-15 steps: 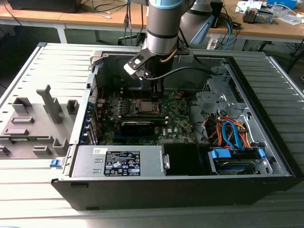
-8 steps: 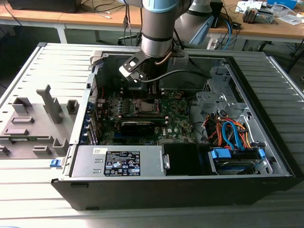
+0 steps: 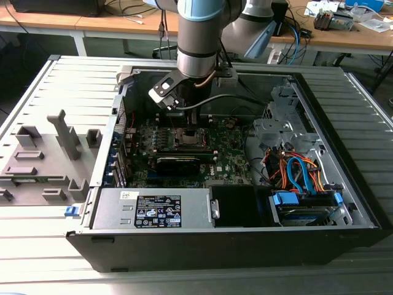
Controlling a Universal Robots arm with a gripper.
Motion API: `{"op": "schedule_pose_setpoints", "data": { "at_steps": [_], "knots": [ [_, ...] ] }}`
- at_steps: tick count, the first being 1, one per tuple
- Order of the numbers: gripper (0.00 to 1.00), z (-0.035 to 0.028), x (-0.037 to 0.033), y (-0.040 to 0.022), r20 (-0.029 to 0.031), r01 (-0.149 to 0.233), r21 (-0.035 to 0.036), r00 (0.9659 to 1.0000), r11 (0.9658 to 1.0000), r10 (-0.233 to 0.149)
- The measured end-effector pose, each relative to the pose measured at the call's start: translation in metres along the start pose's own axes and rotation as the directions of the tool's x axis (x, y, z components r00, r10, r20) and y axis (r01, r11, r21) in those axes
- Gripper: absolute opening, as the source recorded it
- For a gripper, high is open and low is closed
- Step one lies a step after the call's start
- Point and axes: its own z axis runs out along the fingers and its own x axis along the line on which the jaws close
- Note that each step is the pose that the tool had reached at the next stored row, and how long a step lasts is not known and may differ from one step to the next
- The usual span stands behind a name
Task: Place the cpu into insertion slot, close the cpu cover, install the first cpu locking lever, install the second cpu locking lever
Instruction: 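Close the cpu cover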
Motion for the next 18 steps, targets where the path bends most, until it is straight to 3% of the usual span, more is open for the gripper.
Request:
{"op": "schedule_pose_setpoints", "data": {
  "at_steps": [11, 18],
  "knots": [
    [0.11, 0.0082, 0.0009, -0.0145, -0.0002, 0.0, -0.0001, 1.0, 1.0, 0.0],
    [0.11, 0.0132, 0.0011, -0.0164, 0.0, 0.0, -0.0001, 1.0, 1.0, 0.0]
  ]
}}
